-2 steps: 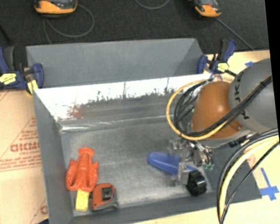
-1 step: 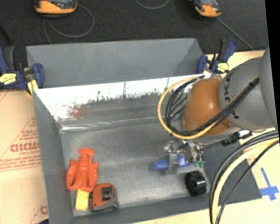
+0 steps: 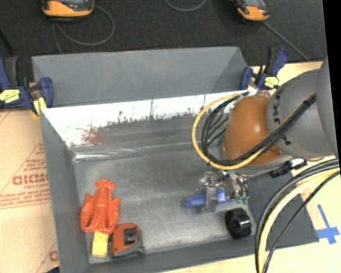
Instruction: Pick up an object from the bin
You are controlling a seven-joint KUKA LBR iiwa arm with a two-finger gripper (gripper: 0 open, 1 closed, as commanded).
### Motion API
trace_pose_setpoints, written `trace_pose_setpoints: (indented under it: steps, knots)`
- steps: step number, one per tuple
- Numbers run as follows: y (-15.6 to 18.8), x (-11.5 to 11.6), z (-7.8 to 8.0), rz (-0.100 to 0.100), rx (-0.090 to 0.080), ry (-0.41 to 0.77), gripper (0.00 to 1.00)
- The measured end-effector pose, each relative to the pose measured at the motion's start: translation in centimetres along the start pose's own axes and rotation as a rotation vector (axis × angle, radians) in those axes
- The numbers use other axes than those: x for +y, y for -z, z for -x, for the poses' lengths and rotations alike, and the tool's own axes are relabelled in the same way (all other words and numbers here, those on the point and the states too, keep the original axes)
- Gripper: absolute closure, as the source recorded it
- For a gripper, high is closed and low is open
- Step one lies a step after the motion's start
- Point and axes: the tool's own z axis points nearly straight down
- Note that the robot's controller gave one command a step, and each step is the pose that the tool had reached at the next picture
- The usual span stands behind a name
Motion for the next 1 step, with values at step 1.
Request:
trace_pose_setpoints:
  steps: [1]
  knots:
    - [0.02, 1.60, -1.64, -0.001, 0.000, 0.003, 1.00]
